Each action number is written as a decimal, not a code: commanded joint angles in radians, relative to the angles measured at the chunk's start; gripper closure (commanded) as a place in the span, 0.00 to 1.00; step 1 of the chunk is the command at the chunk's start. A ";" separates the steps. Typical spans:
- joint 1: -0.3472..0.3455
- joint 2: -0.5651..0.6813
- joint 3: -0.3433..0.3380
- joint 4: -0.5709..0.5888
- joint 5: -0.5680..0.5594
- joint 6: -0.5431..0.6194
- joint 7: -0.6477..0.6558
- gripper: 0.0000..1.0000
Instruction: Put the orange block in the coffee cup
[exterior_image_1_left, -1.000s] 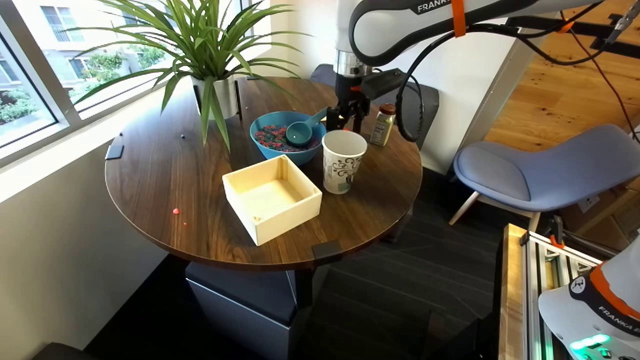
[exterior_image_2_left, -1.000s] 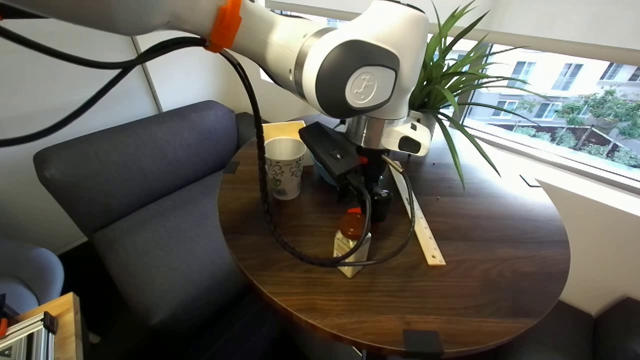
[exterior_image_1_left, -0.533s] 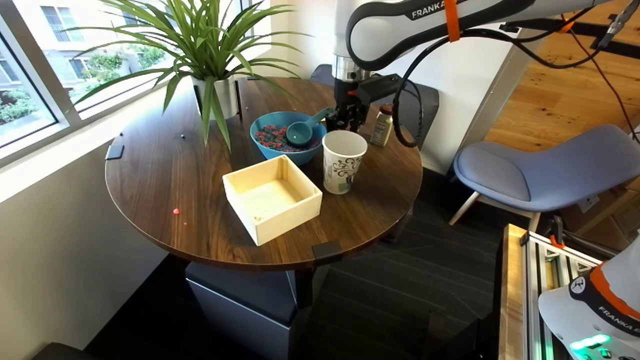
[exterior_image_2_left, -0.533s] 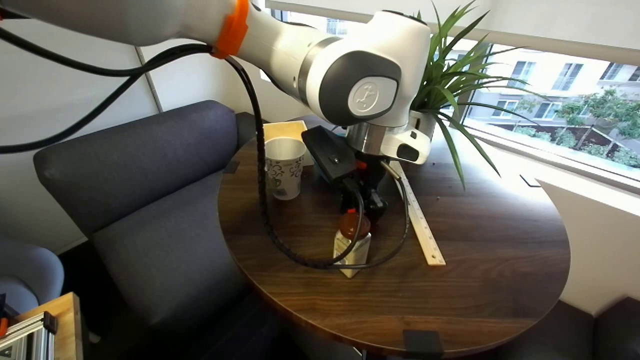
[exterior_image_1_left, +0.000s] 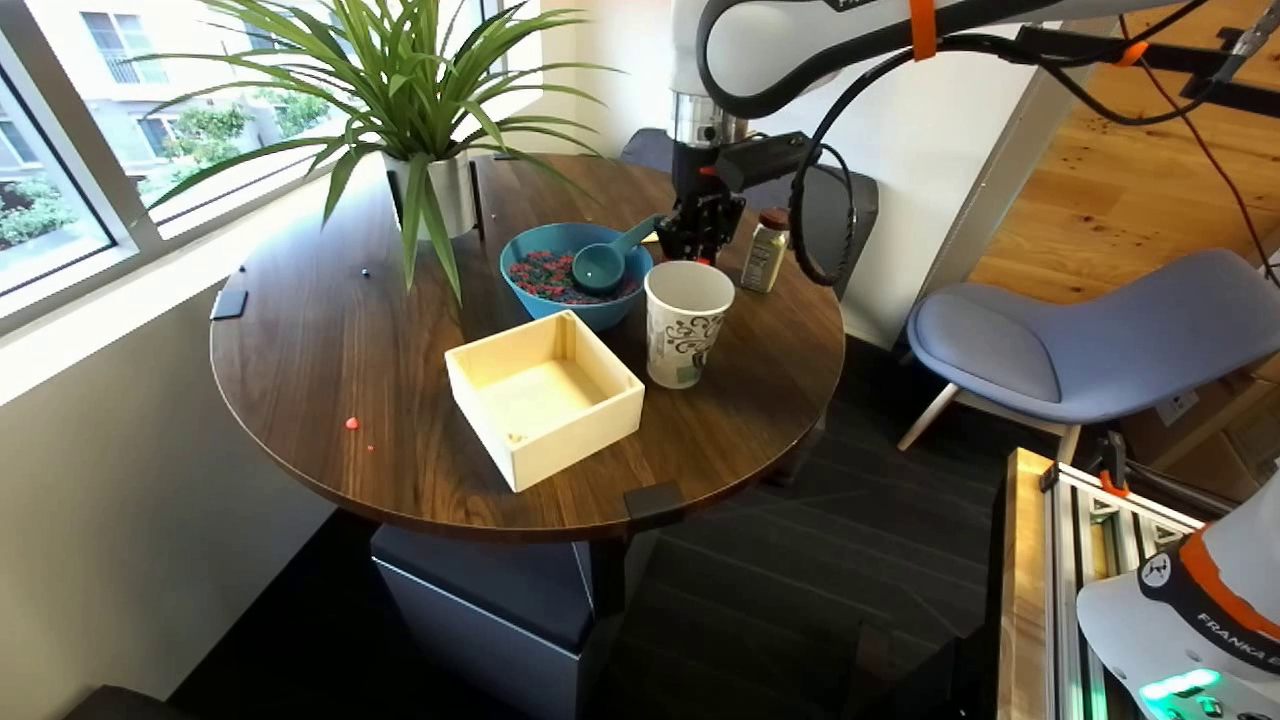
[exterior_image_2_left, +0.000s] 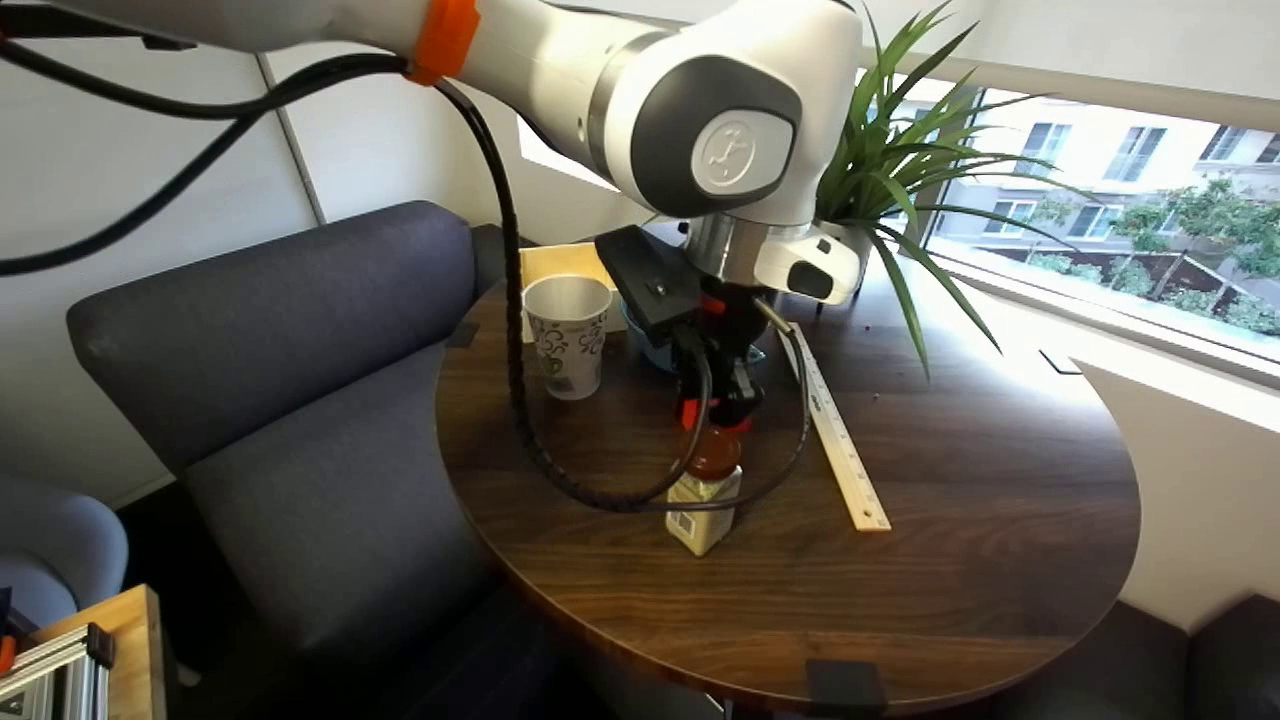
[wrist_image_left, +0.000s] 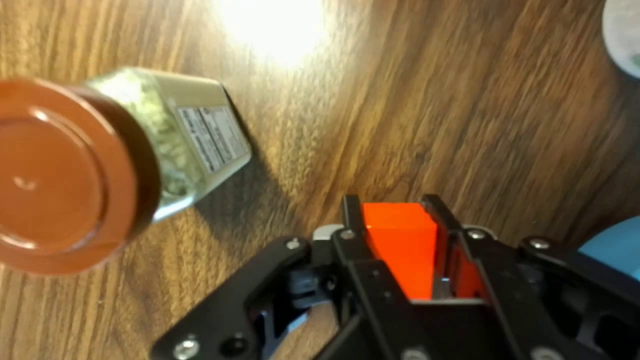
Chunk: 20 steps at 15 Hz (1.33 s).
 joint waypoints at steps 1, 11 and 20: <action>0.024 -0.159 0.010 -0.101 -0.019 -0.144 -0.047 0.92; 0.074 -0.422 0.080 -0.163 -0.114 -0.208 -0.172 0.92; 0.106 -0.367 0.113 -0.135 0.027 -0.085 -0.568 0.92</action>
